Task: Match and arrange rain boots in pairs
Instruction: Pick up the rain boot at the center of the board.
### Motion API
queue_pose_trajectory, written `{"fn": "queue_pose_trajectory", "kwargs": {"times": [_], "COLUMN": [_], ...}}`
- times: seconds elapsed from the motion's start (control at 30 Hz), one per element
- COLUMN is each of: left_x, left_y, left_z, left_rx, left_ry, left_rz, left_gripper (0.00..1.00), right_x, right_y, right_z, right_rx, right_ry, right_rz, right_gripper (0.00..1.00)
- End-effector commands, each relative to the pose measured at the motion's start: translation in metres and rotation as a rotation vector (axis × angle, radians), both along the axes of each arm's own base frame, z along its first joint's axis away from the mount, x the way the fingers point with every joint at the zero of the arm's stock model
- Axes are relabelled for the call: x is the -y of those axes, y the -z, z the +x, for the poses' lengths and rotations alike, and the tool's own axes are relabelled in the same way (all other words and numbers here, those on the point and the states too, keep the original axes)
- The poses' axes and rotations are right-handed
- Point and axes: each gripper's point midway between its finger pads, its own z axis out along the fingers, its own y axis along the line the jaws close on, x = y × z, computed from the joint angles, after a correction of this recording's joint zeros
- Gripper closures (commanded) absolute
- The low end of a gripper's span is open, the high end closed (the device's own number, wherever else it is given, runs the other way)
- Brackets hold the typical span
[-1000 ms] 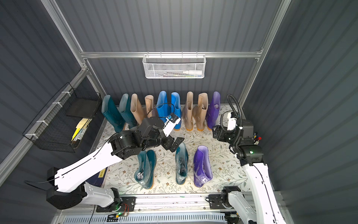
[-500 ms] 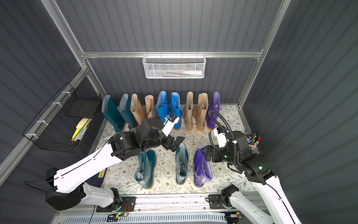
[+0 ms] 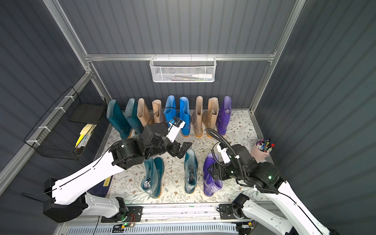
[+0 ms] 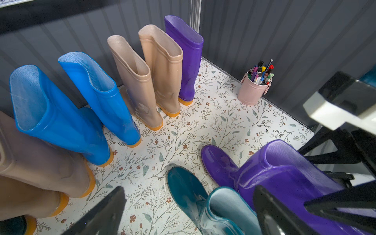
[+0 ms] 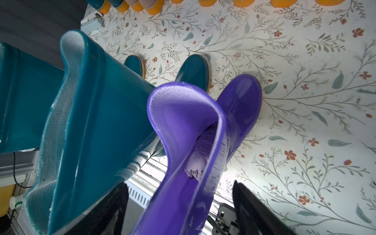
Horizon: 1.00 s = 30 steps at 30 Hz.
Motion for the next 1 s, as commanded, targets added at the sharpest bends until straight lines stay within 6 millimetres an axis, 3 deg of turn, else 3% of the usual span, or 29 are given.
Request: {"fn": "queue_pose_trajectory", "kwargs": {"times": [0.0,0.13,0.3,0.5,0.7,0.97], "left_x": [-0.004,-0.004,-0.006,-0.012,-0.015,-0.013], "left_y": [0.0,0.0,0.001,0.002,0.001,-0.011], "left_z": [0.0,0.0,0.0,-0.001,-0.002,-0.004], "left_rx": [-0.01,-0.011,-0.009,-0.005,0.008,0.033], "left_ry": [-0.016,-0.016,-0.021,-0.027,-0.027,-0.004], "left_rz": [-0.01,-0.004,0.002,0.005,0.005,-0.015], "left_gripper": [0.01,0.01,0.01,0.01,0.01,0.01], "right_x": [0.004,0.006,0.01,0.014,0.017,0.046], "right_y": [0.015,0.02,0.019,0.025,0.01,-0.012], "right_z": [0.003,0.01,0.015,0.018,0.022,0.032], "right_rx": [-0.022,-0.014,0.0,0.003,0.055,0.187], "right_ry": [0.043,0.087,0.13,0.163,0.196,0.283], "right_rz": [-0.079,-0.117,-0.132,-0.134,-0.095,-0.155], "right_gripper": [0.19,0.23,0.37,0.71,0.97,1.0]}}
